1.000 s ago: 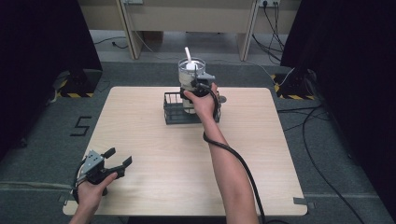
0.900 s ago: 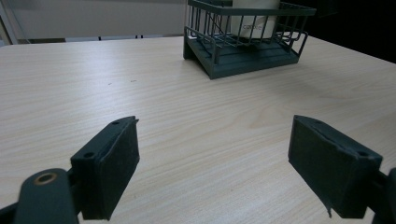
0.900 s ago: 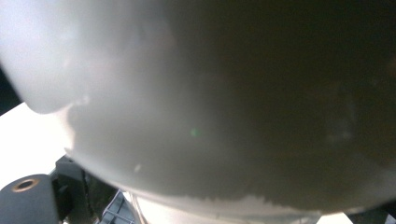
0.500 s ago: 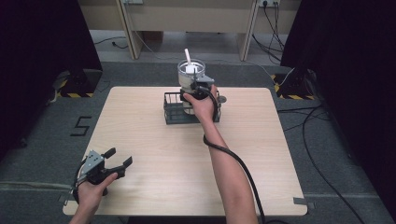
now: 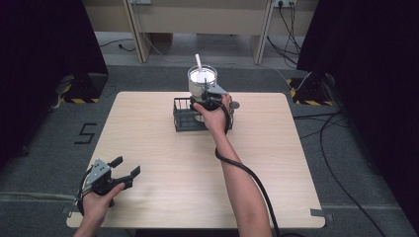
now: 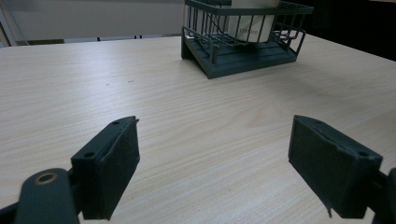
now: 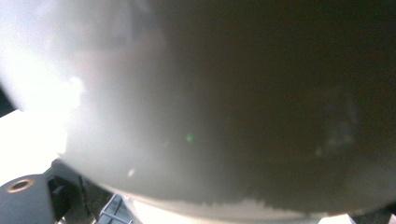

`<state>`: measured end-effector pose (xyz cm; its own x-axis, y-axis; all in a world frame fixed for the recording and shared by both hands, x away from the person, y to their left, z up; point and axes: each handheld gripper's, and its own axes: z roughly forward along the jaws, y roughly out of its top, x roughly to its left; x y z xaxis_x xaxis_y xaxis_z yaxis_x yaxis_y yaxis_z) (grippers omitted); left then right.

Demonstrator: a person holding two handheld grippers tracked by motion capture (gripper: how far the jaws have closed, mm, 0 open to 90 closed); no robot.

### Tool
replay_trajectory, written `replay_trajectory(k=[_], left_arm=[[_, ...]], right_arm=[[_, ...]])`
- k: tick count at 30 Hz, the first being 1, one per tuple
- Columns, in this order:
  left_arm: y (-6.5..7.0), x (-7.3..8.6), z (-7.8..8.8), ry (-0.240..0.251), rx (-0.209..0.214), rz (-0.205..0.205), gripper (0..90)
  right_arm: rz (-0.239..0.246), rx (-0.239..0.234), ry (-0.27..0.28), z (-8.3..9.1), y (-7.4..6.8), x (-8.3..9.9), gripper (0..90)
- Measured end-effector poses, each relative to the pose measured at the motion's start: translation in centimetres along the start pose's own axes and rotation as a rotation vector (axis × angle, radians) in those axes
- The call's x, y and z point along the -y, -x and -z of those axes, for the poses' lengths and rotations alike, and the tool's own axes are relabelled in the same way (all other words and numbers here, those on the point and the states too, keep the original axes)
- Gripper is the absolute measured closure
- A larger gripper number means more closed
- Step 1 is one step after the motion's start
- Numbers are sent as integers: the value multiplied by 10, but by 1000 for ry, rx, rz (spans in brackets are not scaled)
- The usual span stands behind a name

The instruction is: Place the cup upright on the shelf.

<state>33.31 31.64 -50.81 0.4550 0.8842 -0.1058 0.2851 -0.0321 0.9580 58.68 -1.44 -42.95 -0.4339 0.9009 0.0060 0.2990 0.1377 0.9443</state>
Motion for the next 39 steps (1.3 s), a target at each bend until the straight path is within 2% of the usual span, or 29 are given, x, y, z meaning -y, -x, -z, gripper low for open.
replay_trajectory(k=[12,39], left_arm=[[0,0,0,-2,1,-6,158],[1,-1,0,-2,0,-10,157]], right_arm=[[-7,11,59,1,-1,12,90],[-27,21,89,8,-4,19,93]])
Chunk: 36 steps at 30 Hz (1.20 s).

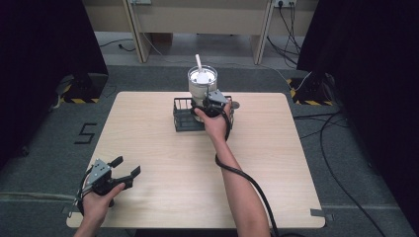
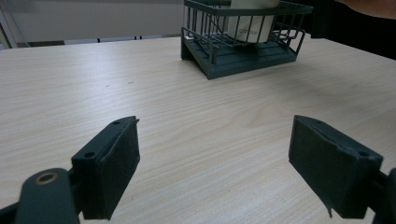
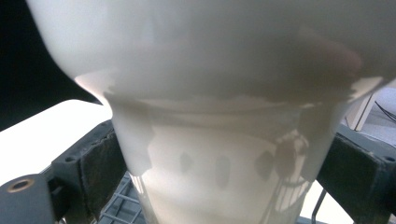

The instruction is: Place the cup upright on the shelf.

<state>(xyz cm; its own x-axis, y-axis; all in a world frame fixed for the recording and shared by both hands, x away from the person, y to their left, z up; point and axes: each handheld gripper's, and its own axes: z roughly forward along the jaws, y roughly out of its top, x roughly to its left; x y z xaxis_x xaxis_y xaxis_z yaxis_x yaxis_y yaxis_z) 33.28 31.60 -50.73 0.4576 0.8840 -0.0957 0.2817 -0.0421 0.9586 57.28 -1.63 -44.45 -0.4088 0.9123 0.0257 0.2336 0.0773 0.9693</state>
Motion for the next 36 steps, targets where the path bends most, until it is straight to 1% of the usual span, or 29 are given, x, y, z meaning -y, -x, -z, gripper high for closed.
replay_trajectory(k=[3,10,23,29,36], left_arm=[[0,0,0,-1,1,1,157],[0,0,0,-1,1,1,157],[1,0,-1,-1,2,-1,157],[1,0,-1,-5,4,-6,157],[2,0,-1,-4,4,-5,157]], right_arm=[[12,10,0,2,0,0,96],[-5,11,-9,4,-1,-1,98],[-9,9,-6,6,-1,0,102],[0,12,0,10,-1,0,110],[-5,16,6,15,-2,1,125]])
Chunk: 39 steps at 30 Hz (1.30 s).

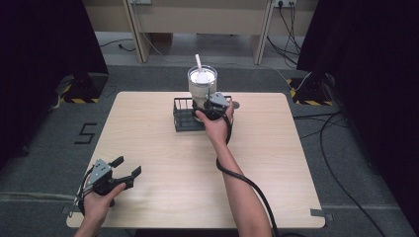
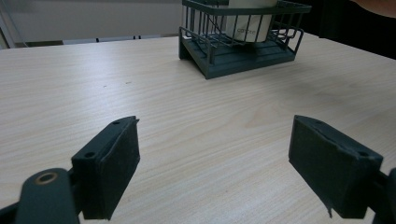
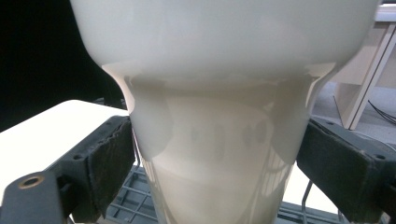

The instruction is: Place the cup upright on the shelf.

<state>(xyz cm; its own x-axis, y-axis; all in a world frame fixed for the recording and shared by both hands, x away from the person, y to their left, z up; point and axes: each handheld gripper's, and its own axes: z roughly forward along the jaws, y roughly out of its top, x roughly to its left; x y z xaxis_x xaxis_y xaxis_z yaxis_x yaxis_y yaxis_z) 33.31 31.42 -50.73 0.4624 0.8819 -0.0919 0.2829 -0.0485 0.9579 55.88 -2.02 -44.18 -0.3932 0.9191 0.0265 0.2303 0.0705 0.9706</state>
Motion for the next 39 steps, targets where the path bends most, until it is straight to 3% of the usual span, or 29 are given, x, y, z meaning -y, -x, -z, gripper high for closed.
replay_trajectory(k=[22,39], left_arm=[[0,0,1,3,-5,0,157],[2,0,1,4,-9,-10,154]], right_arm=[[17,0,8,20,0,-1,153],[44,-32,-35,74,17,13,164]])
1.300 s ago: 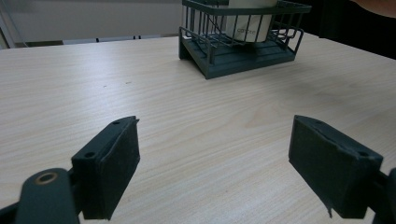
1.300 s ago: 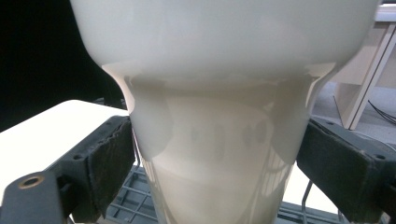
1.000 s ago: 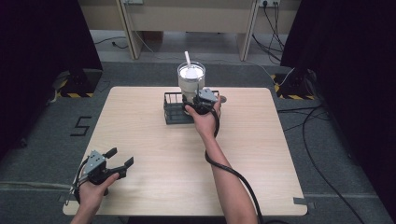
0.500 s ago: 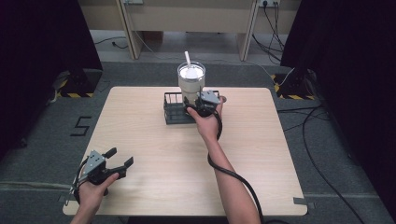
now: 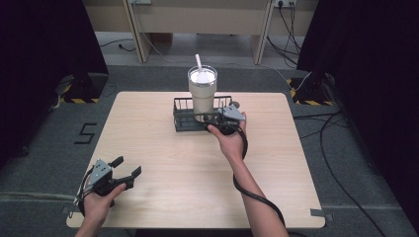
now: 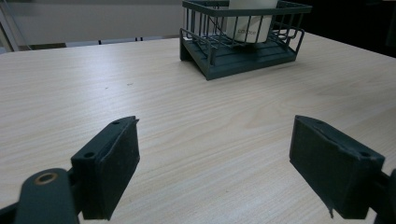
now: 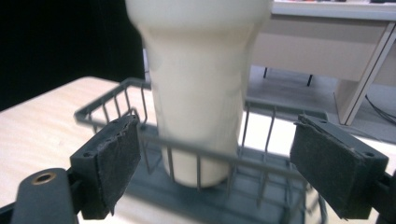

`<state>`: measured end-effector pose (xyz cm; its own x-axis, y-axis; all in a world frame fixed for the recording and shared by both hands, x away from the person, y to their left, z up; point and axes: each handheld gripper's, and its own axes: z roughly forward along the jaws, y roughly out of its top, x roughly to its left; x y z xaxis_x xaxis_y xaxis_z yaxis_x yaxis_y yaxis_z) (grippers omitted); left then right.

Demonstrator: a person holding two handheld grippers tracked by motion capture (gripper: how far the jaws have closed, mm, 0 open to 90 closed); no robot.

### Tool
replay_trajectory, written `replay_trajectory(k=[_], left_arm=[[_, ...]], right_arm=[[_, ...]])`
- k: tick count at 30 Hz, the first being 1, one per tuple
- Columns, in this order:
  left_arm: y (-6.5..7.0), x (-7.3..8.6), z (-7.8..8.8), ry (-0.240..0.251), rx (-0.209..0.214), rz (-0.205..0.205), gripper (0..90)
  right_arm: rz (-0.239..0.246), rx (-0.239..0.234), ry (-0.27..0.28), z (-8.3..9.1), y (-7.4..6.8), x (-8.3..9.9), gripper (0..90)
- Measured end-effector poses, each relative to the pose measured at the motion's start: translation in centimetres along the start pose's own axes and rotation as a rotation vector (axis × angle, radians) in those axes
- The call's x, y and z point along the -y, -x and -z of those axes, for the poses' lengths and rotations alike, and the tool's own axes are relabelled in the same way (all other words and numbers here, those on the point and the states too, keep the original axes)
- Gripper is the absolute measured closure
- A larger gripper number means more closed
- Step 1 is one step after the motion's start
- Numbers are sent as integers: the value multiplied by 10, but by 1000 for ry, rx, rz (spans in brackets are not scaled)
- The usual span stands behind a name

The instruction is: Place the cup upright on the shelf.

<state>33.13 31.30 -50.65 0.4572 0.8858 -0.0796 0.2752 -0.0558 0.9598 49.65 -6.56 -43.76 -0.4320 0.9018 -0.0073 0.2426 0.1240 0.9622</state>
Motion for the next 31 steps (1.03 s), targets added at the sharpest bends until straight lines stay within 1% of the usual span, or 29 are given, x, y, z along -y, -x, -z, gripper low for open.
replay_trajectory(k=[5,10,15,22,26,28,30,31], left_arm=[[0,0,1,0,-4,-2,152],[0,0,1,1,-8,-3,152],[1,0,1,1,-9,-5,151],[1,1,1,-3,-11,-5,151],[2,1,1,-3,-10,-5,151],[2,1,0,-3,-9,-7,151],[2,1,0,-4,-9,-8,151],[3,1,0,-4,-9,-8,151]], right_arm=[[13,-15,-35,23,7,15,179],[22,-20,-61,49,17,34,180],[26,-20,-71,75,25,50,179],[15,-9,-74,106,33,69,188],[5,5,-72,120,36,76,193],[7,3,-80,124,37,79,193],[8,7,-75,127,39,80,191],[-2,0,-73,128,38,81,187]])
